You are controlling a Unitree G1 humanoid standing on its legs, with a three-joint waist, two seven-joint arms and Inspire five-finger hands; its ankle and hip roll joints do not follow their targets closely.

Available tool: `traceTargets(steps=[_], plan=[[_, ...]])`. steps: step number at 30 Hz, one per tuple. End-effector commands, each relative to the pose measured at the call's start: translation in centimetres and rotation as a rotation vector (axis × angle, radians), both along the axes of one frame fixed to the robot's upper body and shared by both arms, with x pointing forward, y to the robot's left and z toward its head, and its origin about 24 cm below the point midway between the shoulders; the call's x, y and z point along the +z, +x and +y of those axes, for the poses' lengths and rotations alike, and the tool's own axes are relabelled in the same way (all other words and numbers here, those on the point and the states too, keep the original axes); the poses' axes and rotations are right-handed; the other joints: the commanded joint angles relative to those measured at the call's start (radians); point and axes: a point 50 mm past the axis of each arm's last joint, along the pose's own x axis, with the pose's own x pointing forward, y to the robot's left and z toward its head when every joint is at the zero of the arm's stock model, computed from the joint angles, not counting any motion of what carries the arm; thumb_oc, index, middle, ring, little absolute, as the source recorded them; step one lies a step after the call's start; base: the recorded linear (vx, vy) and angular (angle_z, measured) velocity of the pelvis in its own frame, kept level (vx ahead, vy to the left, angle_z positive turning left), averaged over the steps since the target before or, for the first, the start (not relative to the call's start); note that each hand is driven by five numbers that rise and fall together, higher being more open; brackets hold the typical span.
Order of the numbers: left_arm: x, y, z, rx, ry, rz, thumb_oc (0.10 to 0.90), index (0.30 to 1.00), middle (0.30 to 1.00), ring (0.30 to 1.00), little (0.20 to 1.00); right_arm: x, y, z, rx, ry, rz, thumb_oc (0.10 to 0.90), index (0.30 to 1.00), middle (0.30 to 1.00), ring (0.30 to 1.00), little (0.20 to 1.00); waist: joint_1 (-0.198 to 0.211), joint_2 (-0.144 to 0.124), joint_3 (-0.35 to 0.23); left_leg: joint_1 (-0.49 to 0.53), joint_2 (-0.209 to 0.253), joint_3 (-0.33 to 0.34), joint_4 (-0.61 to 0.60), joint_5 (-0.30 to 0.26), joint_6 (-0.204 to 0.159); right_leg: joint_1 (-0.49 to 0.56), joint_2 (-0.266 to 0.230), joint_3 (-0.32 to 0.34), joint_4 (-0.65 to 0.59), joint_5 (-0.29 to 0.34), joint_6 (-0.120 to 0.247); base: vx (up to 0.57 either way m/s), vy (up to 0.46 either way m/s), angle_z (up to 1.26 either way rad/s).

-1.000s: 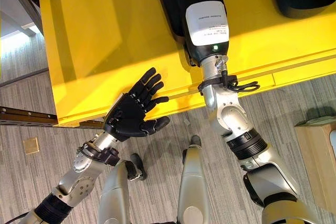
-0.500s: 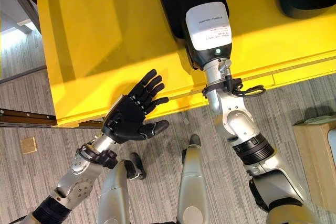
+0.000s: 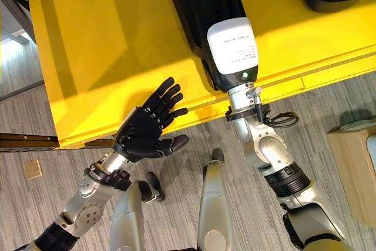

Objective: Move parts from the plastic box to the shelf.

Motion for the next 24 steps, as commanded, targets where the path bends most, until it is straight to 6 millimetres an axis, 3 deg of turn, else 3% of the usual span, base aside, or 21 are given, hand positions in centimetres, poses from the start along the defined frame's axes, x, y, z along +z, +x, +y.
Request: traceTargets(steps=[1,17,24], plan=[[3.2,-0.4,1.2,0.072,-0.098,-0.162,0.9,1.0,1.0,1.0,1.0,0.4,-1.6,0.5,0.072,-0.039,-0.066,0.9,1.0,1.0,1.0,1.0,-0.024,0.023,-0.009,0.036,-0.098,-0.008,-0.095,0.014,0.07,0.05,0.126,-0.047,0.109,-0.153,-0.136,0.0,0.0,0.0],[3.2,-0.3,1.1,0.071,-0.105,-0.169,0.9,1.0,1.0,1.0,1.0,1.0,-1.3,0.2,0.026,-0.051,-0.118,0.9,1.0,1.0,1.0,1.0,-0.029,0.038,-0.009,0.039,-0.106,-0.008,-0.093,0.014,0.069,0.045,0.131,-0.042,0.117,-0.158,-0.142,0.0,0.0,0.0],[3.4,-0.2,0.9,0.064,-0.102,-0.162,0.9,1.0,1.0,1.0,1.0,2.9,-0.8,-0.1,-0.037,-0.083,-0.179,0.9,1.0,1.0,1.0,1.0,-0.023,0.045,-0.009,0.051,-0.106,-0.007,-0.117,0.029,0.064,0.049,0.132,-0.042,0.107,-0.152,-0.143,0.0,0.0,0.0]])
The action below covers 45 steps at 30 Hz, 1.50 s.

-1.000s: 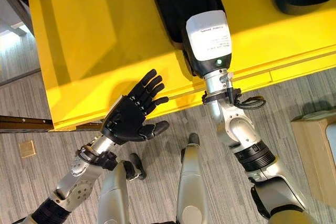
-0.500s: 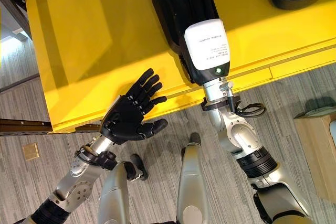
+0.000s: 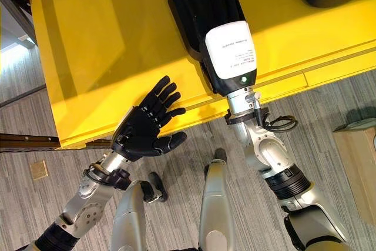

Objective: Move parts from the plastic box to the shelf.

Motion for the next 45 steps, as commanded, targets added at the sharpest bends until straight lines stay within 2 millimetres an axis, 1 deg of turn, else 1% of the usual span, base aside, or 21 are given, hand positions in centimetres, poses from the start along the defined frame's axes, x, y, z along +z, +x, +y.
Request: traceTargets(steps=[1,5,6,7,10,12,13,23,25,26,27,30,31,32,33,35,37,38,43,44,45], plan=[[3.4,-0.2,0.7,0.036,-0.084,-0.164,0.9,1.0,1.0,1.0,1.0,3.2,-0.6,-0.2,-0.054,-0.073,-0.158,0.9,1.0,1.0,1.0,1.0,-0.022,0.021,-0.011,0.044,-0.104,-0.007,-0.102,0.014,0.074,0.058,0.13,-0.045,0.089,-0.147,-0.145,0.0,0.0,0.0],[3.4,-0.2,0.7,0.03,-0.086,-0.159,0.9,1.0,1.0,1.0,1.0,4.2,-0.4,-0.6,-0.078,-0.081,-0.179,0.9,1.0,1.0,1.0,1.0,-0.019,0.023,-0.011,0.052,-0.102,-0.006,-0.106,0.016,0.071,0.066,0.129,-0.046,0.09,-0.151,-0.147,-0.02,-0.003,0.0],[3.4,-0.2,0.7,0.031,-0.087,-0.159,0.9,1.0,1.0,1.0,1.0,4.3,-0.5,-0.6,-0.079,-0.082,-0.182,0.9,1.0,1.0,1.0,1.0,-0.019,0.023,-0.011,0.041,-0.098,0.003,-0.113,0.04,0.079,0.054,0.128,-0.05,0.084,-0.129,-0.152,0.0,0.0,0.0],[3.4,-0.2,0.7,0.027,-0.089,-0.152,0.9,1.0,1.0,1.0,1.0,4.5,-0.5,-0.6,-0.078,-0.094,-0.195,0.9,1.0,1.0,1.0,1.0,-0.018,0.024,-0.011,0.058,-0.101,-0.005,-0.109,0.017,0.071,0.071,0.129,-0.046,0.089,-0.152,-0.147,0.0,0.0,0.0],[3.4,-0.1,0.6,0.027,-0.093,-0.147,0.9,1.0,1.0,1.0,1.0,5.1,-0.7,-0.7,-0.089,-0.091,-0.214,0.9,1.0,1.0,1.0,1.0,-0.019,0.025,-0.011,0.061,-0.099,-0.004,-0.11,0.017,0.068,0.074,0.129,-0.044,0.091,-0.155,-0.147,0.03,0.002,0.0],[3.4,-0.1,0.5,0.019,-0.092,-0.146,0.9,1.0,1.0,1.0,1.0,5.3,-0.7,-0.8,-0.1,-0.094,-0.22,0.9,1.0,1.0,1.0,1.0,-0.018,0.025,-0.011,0.062,-0.1,-0.006,-0.108,0.016,0.068,0.075,0.128,-0.044,0.093,-0.157,-0.147,-0.03,-0.009,0.0],[3.4,-0.1,0.5,0.017,-0.09,-0.146,0.9,1.0,1.0,1.0,1.0,5.4,-0.7,-0.8,-0.102,-0.096,-0.222,0.9,1.0,1.0,1.0,1.0,-0.018,0.025,-0.011,0.051,-0.097,0.002,-0.113,0.039,0.075,0.063,0.128,-0.048,0.088,-0.135,-0.153,-0.07,-0.021,0.01],[3.3,-0.1,0.3,0.007,-0.096,-0.133,0.9,1.0,1.0,1.0,1.0,6.2,-0.9,-0.9,-0.125,-0.153,-0.24,0.9,1.0,1.0,1.0,1.0,-0.017,0.028,-0.011,0.064,-0.095,0.006,-0.125,0.045,0.072,0.071,0.127,-0.05,0.088,-0.138,-0.155,-0.01,-0.003,0.01],[3.3,-0.1,0.4,0.005,-0.097,-0.13,0.9,1.0,1.0,1.0,1.0,6.4,-0.9,-1.1,-0.132,-0.151,-0.244,0.9,1.0,1.0,1.0,1.0,-0.016,0.028,-0.011,0.064,-0.095,0.005,-0.124,0.044,0.071,0.07,0.127,-0.05,0.091,-0.142,-0.156,0.03,-0.001,0.01],[3.3,-0.1,0.4,0.002,-0.095,-0.13,0.9,1.0,1.0,1.0,1.0,6.5,-0.9,-1.1,-0.135,-0.153,-0.244,0.9,1.0,1.0,1.0,1.0,-0.015,0.028,-0.011,0.074,-0.098,-0.004,-0.118,0.021,0.063,0.082,0.127,-0.046,0.097,-0.165,-0.151,0.0,-0.02,0.03],[3.2,-0.1,0.4,0.0,-0.09,-0.129,0.9,1.0,1.0,1.0,1.0,6.5,-0.8,-1.2,-0.138,-0.151,-0.242,0.9,1.0,1.0,1.0,1.0,-0.014,0.027,-0.011,0.063,-0.094,0.003,-0.12,0.043,0.07,0.072,0.126,-0.053,0.094,-0.144,-0.157,0.0,0.0,0.0],[3.2,-0.2,0.5,0.002,-0.093,-0.127,0.9,1.0,1.0,1.0,1.0,6.6,-0.9,-1.2,-0.137,-0.153,-0.248,0.9,1.0,1.0,1.0,1.0,-0.012,0.026,-0.011,0.063,-0.093,0.003,-0.116,0.041,0.071,0.071,0.126,-0.055,0.099,-0.145,-0.157,0.0,-0.011,0.02],[3.3,-0.2,0.5,0.0,-0.093,-0.128,0.9,1.0,1.0,1.0,1.0,6.6,-0.9,-1.2,-0.137,-0.153,-0.249,0.9,1.0,1.0,1.0,1.0,-0.012,0.026,-0.011,0.074,-0.096,-0.006,-0.111,0.019,0.064,0.083,0.126,-0.05,0.103,-0.167,-0.152,0.07,0.004,0.01],[3.3,-0.2,0.5,0.0,-0.092,-0.128,0.9,1.0,1.0,1.0,1.0,6.6,-0.9,-1.2,-0.136,-0.154,-0.252,0.9,1.0,1.0,1.0,1.0,-0.012,0.026,-0.011,0.074,-0.097,-0.006,-0.112,0.019,0.063,0.083,0.127,-0.049,0.103,-0.167,-0.152,0.0,0.0,0.0],[3.3,-0.2,0.5,0.0,-0.091,-0.129,0.9,1.0,1.0,1.0,1.0,6.6,-0.9,-1.2,-0.134,-0.155,-0.253,0.9,1.0,1.0,1.0,1.0,-0.013,0.026,-0.011,0.065,-0.093,0.003,-0.118,0.042,0.071,0.072,0.126,-0.054,0.097,-0.144,-0.157,-0.08,-0.005,-0.01],[3.2,-0.2,0.5,-0.001,-0.089,-0.128,0.9,1.0,1.0,1.0,1.0,6.8,-1.1,-1.1,-0.113,-0.181,-0.285,0.9,1.0,1.0,1.0,1.0,-0.012,0.029,-0.011,0.077,-0.098,-0.005,-0.114,0.02,0.063,0.084,0.126,-0.048,0.102,-0.167,-0.152,0.04,0.011,0.0],[3.2,-0.1,0.6,0.002,-0.093,-0.127,0.9,1.0,1.0,1.0,1.0,7.0,-1.3,-0.8,-0.097,-0.203,-0.309,0.9,1.0,1.0,1.0,1.0,-0.012,0.031,-0.011,0.078,-0.097,-0.004,-0.115,0.02,0.063,0.084,0.127,-0.047,0.102,-0.167,-0.152,0.01,0.013,0.0],[3.2,-0.1,0.5,0.003,-0.098,-0.124,0.9,1.0,1.0,1.0,1.0,7.3,-1.5,-0.6,-0.092,-0.205,-0.324,0.9,1.0,1.0,1.0,1.0,-0.012,0.031,-0.011,0.071,-0.092,0.006,-0.122,0.043,0.07,0.074,0.125,-0.052,0.096,-0.145,-0.157,-0.07,0.003,0.0],[3.2,-0.1,0.3,-0.017,-0.097,-0.12,0.9,1.0,1.0,1.0,1.0,8.4,-2.2,-0.1,-0.09,-0.194,-0.373,0.9,1.0,1.0,1.0,1.0,-0.007,0.032,-0.011,0.079,-0.094,0.006,-0.133,0.05,0.068,0.082,0.125,-0.053,0.086,-0.139,-0.156,0.0,0.003,0.0],[3.2,-0.1,0.3,-0.019,-0.097,-0.12,0.9,1.0,1.0,1.0,1.0,8.4,-2.2,-0.2,-0.092,-0.193,-0.374,0.9,1.0,1.0,1.0,1.0,-0.007,0.033,-0.011,0.089,-0.098,-0.002,-0.128,0.027,0.061,0.093,0.125,-0.049,0.091,-0.161,-0.151,0.0,0.0,0.0],[3.2,-0.2,0.2,-0.02,-0.094,-0.119,0.9,1.0,1.0,1.0,1.0,8.8,-2.4,-0.1,-0.097,-0.187,-0.383,0.9,1.0,1.0,1.0,1.0,-0.006,0.032,-0.011,0.082,-0.094,0.007,-0.138,0.053,0.069,0.083,0.125,-0.053,0.082,-0.136,-0.156,0.0,0.0,0.0]])
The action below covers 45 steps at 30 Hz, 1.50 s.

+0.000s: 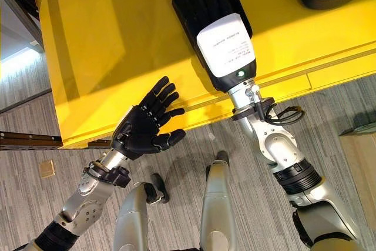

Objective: Move parts from the plastic box to the shelf.

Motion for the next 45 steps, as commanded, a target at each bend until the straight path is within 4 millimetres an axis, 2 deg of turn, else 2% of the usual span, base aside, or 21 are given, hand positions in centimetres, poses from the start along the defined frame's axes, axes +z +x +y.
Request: traceTargets(steps=[1,10,22,27,30,33,38,42,45], plan=[[3.4,-0.7,0.0,-0.017,-0.082,-0.164,0.9,1.0,1.0,1.0,1.0,7.3,-2.4,0.4,0.016,0.029,-0.337,0.9,1.0,1.0,1.0,1.0,-0.01,0.014,-0.011,0.05,-0.09,0.024,-0.1,0.015,0.091,0.074,0.117,-0.051,0.048,-0.116,-0.135,-0.09,-0.003,0.01],[3.4,-0.6,-0.1,-0.02,-0.075,-0.163,0.9,1.0,1.0,1.0,1.0,8.0,-2.3,0.5,0.03,0.065,-0.328,0.9,1.0,1.0,1.0,1.0,-0.005,0.017,-0.017,0.059,-0.09,0.025,-0.105,0.015,0.09,0.082,0.114,-0.051,0.046,-0.118,-0.134,0.0,0.0,0.0],[3.6,-0.4,-0.2,-0.009,-0.073,-0.169,0.9,1.0,1.0,1.0,1.0,7.8,-1.9,1.0,0.064,0.086,-0.28,0.9,1.0,1.0,1.0,1.0,-0.002,0.017,-0.018,0.06,-0.091,0.025,-0.103,0.012,0.09,0.083,0.113,-0.048,0.049,-0.12,-0.133,0.0,0.0,0.0],[3.6,-0.3,-0.1,0.002,-0.074,-0.17,0.9,1.0,1.0,1.0,1.0,7.5,-1.4,1.3,0.168,0.232,-0.163,0.9,1.0,1.0,1.0,1.0,0.0,0.02,-0.016,0.064,-0.094,0.027,-0.11,0.015,0.09,0.084,0.114,-0.046,0.05,-0.122,-0.133,0.01,0.021,0.0],[3.7,-0.3,-0.2,0.013,-0.076,-0.18,0.9,1.0,1.0,1.0,1.0,6.8,-1.0,1.9,0.259,0.354,-0.053,0.9,1.0,1.0,1.0,1.0,-0.001,0.019,-0.011,0.064,-0.096,0.026,-0.117,0.019,0.089,0.083,0.118,-0.042,0.049,-0.122,-0.135,0.0,0.0,0.0],[3.7,-0.2,-0.2,0.015,-0.075,-0.183,0.9,1.0,1.0,1.0,1.0,6.1,-0.8,2.6,0.307,0.377,0.009,0.9,1.0,1.0,1.0,1.0,0.002,0.018,-0.011,0.064,-0.097,0.027,-0.119,0.018,0.091,0.082,0.118,-0.041,0.05,-0.123,-0.136,0.0,0.0,0.0],[3.6,-0.1,-0.3,0.016,-0.072,-0.188,0.9,1.0,1.0,1.0,1.0,4.4,0.0,3.7,0.393,0.511,0.183,0.9,1.0,1.0,1.0,1.0,0.008,0.014,-0.011,0.058,-0.098,0.023,-0.118,0.02,0.093,0.079,0.121,-0.041,0.052,-0.121,-0.137,0.0,0.0,0.0],[3.5,-0.1,-0.3,0.023,-0.061,-0.191,0.9,1.0,1.0,1.0,1.0,3.5,0.1,4.1,0.45,0.607,0.236,0.9,1.0,1.0,1.0,1.0,0.009,0.008,-0.011,0.058,-0.096,0.022,-0.12,0.018,0.095,0.08,0.121,-0.042,0.051,-0.12,-0.136,-0.01,-0.019,0.0],[3.5,-0.1,-0.4,0.019,-0.051,-0.197,0.9,1.0,1.0,1.0,1.0,2.7,0.0,4.7,0.475,0.596,0.256,0.9,1.0,1.0,1.0,1.0,0.011,0.004,-0.011,0.057,-0.096,0.02,-0.119,0.018,0.095,0.08,0.123,-0.044,0.053,-0.119,-0.135,-0.01,-0.026,0.01]])
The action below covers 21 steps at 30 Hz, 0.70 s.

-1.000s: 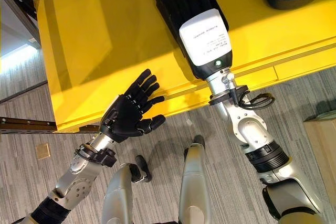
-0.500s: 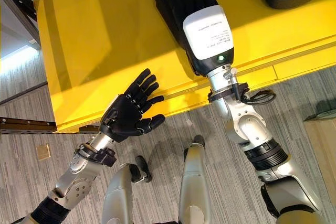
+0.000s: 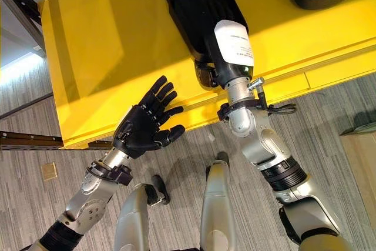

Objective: Move parts from the plastic box to the shelf.

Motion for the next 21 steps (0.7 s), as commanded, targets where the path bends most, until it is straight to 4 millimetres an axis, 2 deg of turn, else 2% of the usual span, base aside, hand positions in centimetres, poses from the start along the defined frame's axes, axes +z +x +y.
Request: traceTargets(steps=[1,9,19,20,21], plan=[[3.6,-0.5,-0.2,-0.013,-0.052,-0.206,0.9,1.0,1.0,1.0,1.0,3.4,-1.4,3.8,0.195,0.038,-0.165,0.9,1.0,1.0,1.0,1.0,0.012,-0.003,-0.01,0.041,-0.097,0.023,-0.097,0.001,0.101,0.07,0.12,-0.04,0.052,-0.12,-0.13,0.0,0.0,0.0],[3.7,-0.4,-0.8,-0.01,-0.053,-0.21,0.9,1.0,1.0,1.0,1.0,2.9,-1.5,4.7,0.176,0.0,-0.211,0.9,1.0,1.0,1.0,1.0,0.01,-0.002,-0.01,0.037,-0.099,0.023,-0.095,0.0,0.105,0.067,0.124,-0.037,0.051,-0.12,-0.132,0.0,0.0,0.0],[3.7,-0.4,-1.1,-0.006,-0.057,-0.207,0.9,1.0,1.0,1.0,1.0,4.4,-1.9,4.3,0.183,0.082,-0.305,0.9,1.0,1.0,1.0,1.0,0.009,0.0,-0.01,0.052,-0.1,0.026,-0.105,0.0,0.105,0.078,0.125,-0.035,0.04,-0.118,-0.132,0.0,0.0,0.0],[3.7,-0.5,-1.2,-0.002,-0.062,-0.21,0.9,1.0,1.0,1.0,1.0,5.1,-2.7,4.1,0.163,0.091,-0.426,0.9,1.0,1.0,1.0,1.0,0.007,0.004,-0.01,0.051,-0.102,0.029,-0.104,0.001,0.105,0.075,0.127,-0.032,0.044,-0.119,-0.133,0.0,0.0,0.0],[3.8,-0.5,-1.2,0.001,-0.066,-0.209,0.9,1.0,1.0,1.0,1.0,5.2,-2.9,4.0,0.154,0.085,-0.461,0.9,1.0,1.0,1.0,1.0,0.006,0.006,-0.01,0.053,-0.103,0.03,-0.106,0.001,0.106,0.076,0.128,-0.03,0.044,-0.121,-0.133,0.03,0.032,0.0]])
